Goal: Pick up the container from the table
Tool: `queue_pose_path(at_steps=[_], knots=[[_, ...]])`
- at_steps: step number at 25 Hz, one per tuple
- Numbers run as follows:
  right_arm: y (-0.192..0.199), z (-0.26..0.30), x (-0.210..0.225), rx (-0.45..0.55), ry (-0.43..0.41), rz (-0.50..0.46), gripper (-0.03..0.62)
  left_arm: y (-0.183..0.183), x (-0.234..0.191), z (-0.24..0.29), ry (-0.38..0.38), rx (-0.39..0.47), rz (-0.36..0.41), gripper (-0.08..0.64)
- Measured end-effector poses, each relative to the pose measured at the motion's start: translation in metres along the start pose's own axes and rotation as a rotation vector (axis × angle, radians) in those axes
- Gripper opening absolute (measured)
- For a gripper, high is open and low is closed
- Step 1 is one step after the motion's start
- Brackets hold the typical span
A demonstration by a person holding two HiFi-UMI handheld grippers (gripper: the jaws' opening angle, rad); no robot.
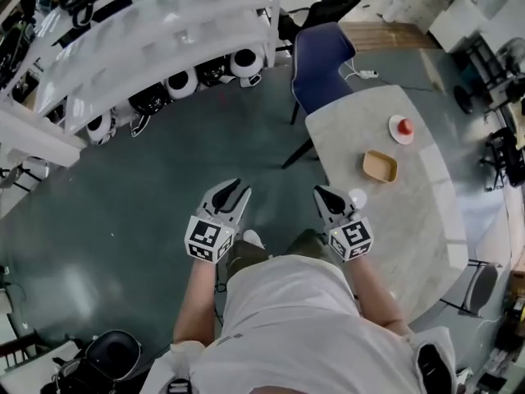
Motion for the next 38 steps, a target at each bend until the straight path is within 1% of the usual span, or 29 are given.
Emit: queue_pose_path(at_steps=[4,7,11,15,19,26,31,35,38], knots=[[-0.002,0.010,0.016,-0.004,0.102,0.034,0.009,-0.007,-0.019,0.032,0.086,-0.030,0.059,0.109],[-0.001,0.008,0.034,-0.002,0.173,0.063,0.009,-0.014,-0.024,0.060,0.141,-0.038,0.073,0.109],[0.005,-0.003,0.069,0.003,0.263,0.108,0.009,-0.023,-0.017,0.105,0.221,-0.061,0.093,0.109],[0.016,-0.020,0.106,0.011,0.336,0.157,0.009,-0.031,-0.003,0.155,0.294,-0.093,0.100,0.109],[0.033,-0.039,0.140,0.023,0.410,0.212,0.009,-0.039,0.020,0.210,0.379,-0.137,0.132,0.109],[0.061,-0.084,0.199,0.043,0.517,0.313,0.009,-0.047,0.083,0.306,0.516,-0.229,0.209,0.109],[0.085,-0.113,0.213,0.046,0.631,0.389,0.009,-0.040,0.120,0.355,0.625,-0.292,0.250,0.109],[0.097,-0.134,0.219,0.045,0.713,0.449,0.009,-0.036,0.147,0.385,0.692,-0.337,0.278,0.109],[0.107,-0.148,0.221,0.037,0.785,0.498,0.009,-0.027,0.169,0.408,0.754,-0.379,0.313,0.109]])
Point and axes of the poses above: the fingertips, and each gripper's own axes: z forward along the fingers, x to its right, y out of its underside, the point moved 3 cm from there along -z, backward along the fingers, and after that the axes turned 2 degrees about -y, right-handed, at the moved point
